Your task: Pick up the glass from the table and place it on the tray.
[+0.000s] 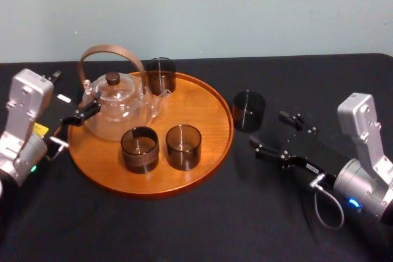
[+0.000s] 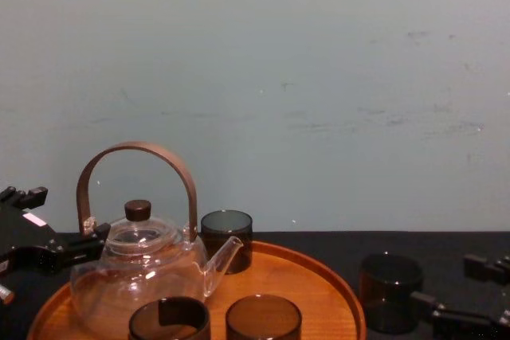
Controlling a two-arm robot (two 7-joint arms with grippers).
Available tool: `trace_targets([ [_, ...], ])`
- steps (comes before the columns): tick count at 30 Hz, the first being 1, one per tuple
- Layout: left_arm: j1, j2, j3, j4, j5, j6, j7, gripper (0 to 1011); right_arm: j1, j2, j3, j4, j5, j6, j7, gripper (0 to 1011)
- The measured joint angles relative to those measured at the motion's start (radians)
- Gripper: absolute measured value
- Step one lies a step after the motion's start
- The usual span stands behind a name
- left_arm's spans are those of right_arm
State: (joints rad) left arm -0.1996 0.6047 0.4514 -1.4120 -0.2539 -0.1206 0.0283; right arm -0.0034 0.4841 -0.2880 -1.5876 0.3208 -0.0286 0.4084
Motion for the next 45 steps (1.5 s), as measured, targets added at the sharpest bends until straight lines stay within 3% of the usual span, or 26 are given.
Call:
trace_targets([
  [18, 0.000, 0.000, 0.000, 0.000, 0.000, 0.000, 0.000, 1001, 0.104, -0.042, 0.022, 0.138, 0.027, 0.042, -0.004, 1002],
  [45, 0.000, 0.000, 0.000, 0.000, 0.000, 0.000, 0.000, 1001, 0.240, -0.081, -0.030, 0.292, -0.021, 0.047, 0.022, 1002],
])
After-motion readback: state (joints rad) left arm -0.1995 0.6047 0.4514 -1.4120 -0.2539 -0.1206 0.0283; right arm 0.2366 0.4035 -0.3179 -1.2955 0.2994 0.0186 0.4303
